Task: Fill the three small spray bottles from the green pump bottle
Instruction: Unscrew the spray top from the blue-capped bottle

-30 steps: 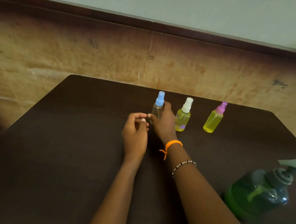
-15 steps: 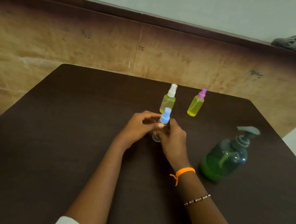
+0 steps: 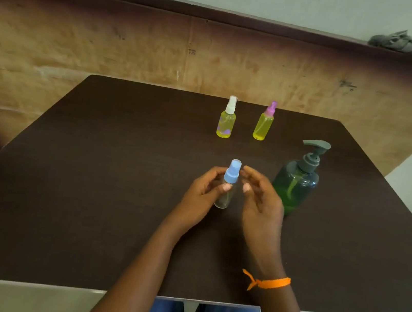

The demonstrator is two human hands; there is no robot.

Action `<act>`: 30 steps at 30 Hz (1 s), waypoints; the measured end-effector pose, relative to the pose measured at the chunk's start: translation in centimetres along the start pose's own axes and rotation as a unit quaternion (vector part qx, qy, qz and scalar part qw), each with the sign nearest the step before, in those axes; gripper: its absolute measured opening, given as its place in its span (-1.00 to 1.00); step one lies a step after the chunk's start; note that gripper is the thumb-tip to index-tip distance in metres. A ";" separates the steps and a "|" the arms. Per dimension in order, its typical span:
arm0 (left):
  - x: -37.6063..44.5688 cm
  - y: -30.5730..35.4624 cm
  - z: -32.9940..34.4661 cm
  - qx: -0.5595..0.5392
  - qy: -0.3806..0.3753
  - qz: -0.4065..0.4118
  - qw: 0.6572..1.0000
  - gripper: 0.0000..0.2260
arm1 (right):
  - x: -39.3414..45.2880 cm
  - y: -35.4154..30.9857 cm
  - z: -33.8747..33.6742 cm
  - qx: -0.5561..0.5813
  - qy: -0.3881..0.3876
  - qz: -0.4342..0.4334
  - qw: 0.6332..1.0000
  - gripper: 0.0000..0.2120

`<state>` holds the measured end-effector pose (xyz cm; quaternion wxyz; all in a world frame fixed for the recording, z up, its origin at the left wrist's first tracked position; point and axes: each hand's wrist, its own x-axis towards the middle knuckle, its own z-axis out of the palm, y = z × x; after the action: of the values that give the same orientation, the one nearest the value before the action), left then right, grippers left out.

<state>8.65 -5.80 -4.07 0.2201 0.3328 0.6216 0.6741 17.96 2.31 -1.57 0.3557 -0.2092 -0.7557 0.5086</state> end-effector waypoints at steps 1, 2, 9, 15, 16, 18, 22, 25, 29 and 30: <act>0.1 0.1 0.0 0.004 0.003 0.006 1.000 -0.73 | 0.0 -0.5 0.2 0.007 0.037 -0.017 0.999 -0.70; 0.2 0.2 0.0 0.005 0.005 0.011 1.000 -0.73 | 0.0 -0.9 0.5 -0.008 0.055 -0.032 0.998 -0.75; 0.2 -0.1 -0.2 0.035 0.023 0.038 0.998 -0.72 | 1.3 -0.2 2.3 -0.051 0.097 0.016 0.994 -0.77; 0.4 -0.2 -0.6 0.030 -0.025 0.029 0.999 -0.74 | 1.5 0.1 1.1 -0.021 0.020 0.002 1.000 -0.79; 0.4 -0.2 -0.7 0.025 -0.026 0.026 0.999 -0.74 | 1.8 0.1 0.7 -0.023 -0.014 0.004 1.000 -0.78; 0.4 -0.1 -0.6 0.018 -0.021 0.025 0.999 -0.73 | 2.4 0.0 -0.2 0.019 -0.098 0.031 0.995 -0.74; 0.4 -0.3 -0.5 0.022 -0.020 0.021 0.999 -0.73 | 3.3 -0.4 -1.1 0.069 -0.168 0.054 0.982 -0.69; 0.4 -0.3 -0.7 0.035 -0.013 0.021 0.999 -0.71 | 3.2 -0.2 0.1 0.019 -0.093 0.046 0.994 -0.64; 0.4 -0.4 -0.7 0.035 -0.019 0.023 0.999 -0.74 | 3.1 -0.1 0.4 0.072 -0.025 0.056 0.996 -0.57; 0.5 -0.4 -0.7 0.035 -0.019 0.021 0.999 -0.75 | 3.1 0.1 0.0 0.101 -0.029 0.062 0.992 -0.58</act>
<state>7.77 -5.86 -4.34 0.2058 0.3659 0.6333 0.6502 15.91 4.45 -0.62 0.3205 -0.2037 -0.6958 0.6096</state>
